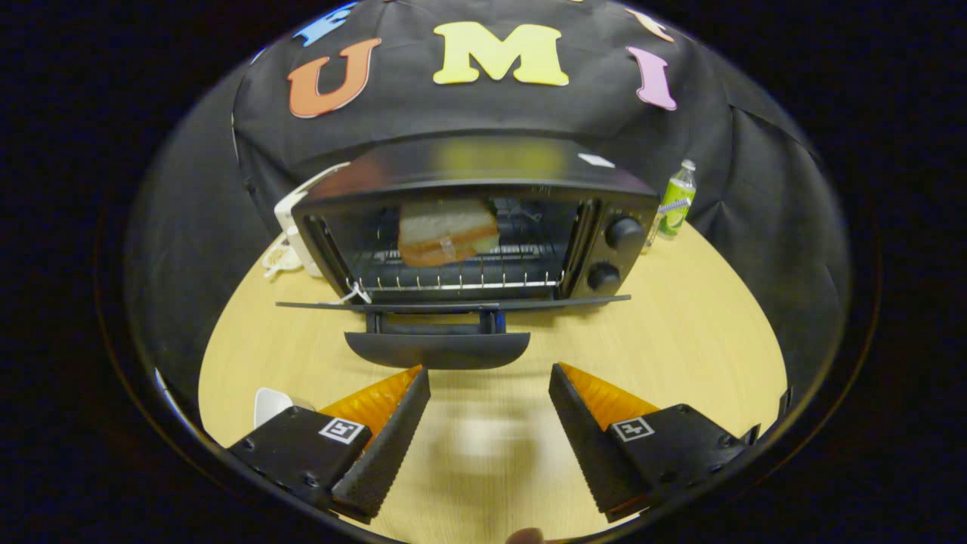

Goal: Open the toaster oven, put the food inside, and close the toaster oven door.

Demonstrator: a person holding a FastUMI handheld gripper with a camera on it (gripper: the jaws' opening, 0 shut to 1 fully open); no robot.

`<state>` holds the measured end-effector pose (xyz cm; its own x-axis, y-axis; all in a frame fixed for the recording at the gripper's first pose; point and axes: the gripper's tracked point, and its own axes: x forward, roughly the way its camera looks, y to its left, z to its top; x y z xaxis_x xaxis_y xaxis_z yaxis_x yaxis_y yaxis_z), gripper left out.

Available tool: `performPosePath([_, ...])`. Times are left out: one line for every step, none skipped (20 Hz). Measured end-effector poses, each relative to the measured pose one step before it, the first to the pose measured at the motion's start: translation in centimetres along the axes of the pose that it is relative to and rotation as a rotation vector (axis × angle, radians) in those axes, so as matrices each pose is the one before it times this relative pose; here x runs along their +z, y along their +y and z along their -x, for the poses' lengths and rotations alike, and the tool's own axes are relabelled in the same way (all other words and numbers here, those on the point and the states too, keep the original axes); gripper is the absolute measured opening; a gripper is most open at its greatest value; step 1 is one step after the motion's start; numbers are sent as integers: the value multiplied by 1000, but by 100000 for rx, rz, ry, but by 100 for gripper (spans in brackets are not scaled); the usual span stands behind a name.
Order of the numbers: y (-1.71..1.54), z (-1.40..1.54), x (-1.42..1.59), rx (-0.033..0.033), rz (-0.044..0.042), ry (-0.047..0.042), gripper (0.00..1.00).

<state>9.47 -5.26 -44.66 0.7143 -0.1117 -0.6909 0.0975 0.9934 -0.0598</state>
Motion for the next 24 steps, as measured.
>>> performPosePath([182, 247, 858, 629, -94, -1926, 100])
performPosePath([-74, 336, 732, -163, 470, -1619, 100])
performPosePath([-68, 567, 840, 219, 435, -1936, 100])
performPosePath([54, 435, 876, 495, 248, -1941, 100])
performPosePath([81, 717, 881, 514, -255, -2276, 100])
performPosePath([142, 642, 1187, 621, -365, -2370, 100])
performPosePath([71, 722, 1183, 284, -387, -2616, 100])
performPosePath([15, 972, 1531, 276, -816, -3460, 100])
performPosePath([-47, 1125, 1892, 542, -963, -4460, 100])
performPosePath([-124, 977, 1945, 498, -1020, -4836, 100])
performPosePath([-36, 1359, 2133, 296, -1061, -5019, 100])
performPosePath([32, 1325, 2138, -73, -1077, -5031, 100])
performPosePath([-23, 1287, 2175, 168, -1159, -4400, 100])
performPosePath([147, 1381, 1889, 204, -798, -4173, 100])
performPosePath([25, 1158, 1930, 309, -131, -4347, 100])
performPosePath([43, 1202, 2017, -221, 746, -4265, 100])
performPosePath([40, 1223, 1749, -351, 806, -3442, 100])
performPosePath([212, 1264, 1506, 17, 220, -2605, 100])
performPosePath([315, 1415, 1258, 157, -164, -2008, 100])
performPosePath([301, 1378, 1269, 446, 7, -2249, 100])
performPosePath([275, 1222, 1379, 160, 498, -2561, 100])
performPosePath([244, 1056, 1116, 293, 709, -2707, 100])
performPosePath([398, 1256, 1040, 222, 547, -1773, 100])
performPosePath([382, 1072, 376, 83, -21, -1197, 100])
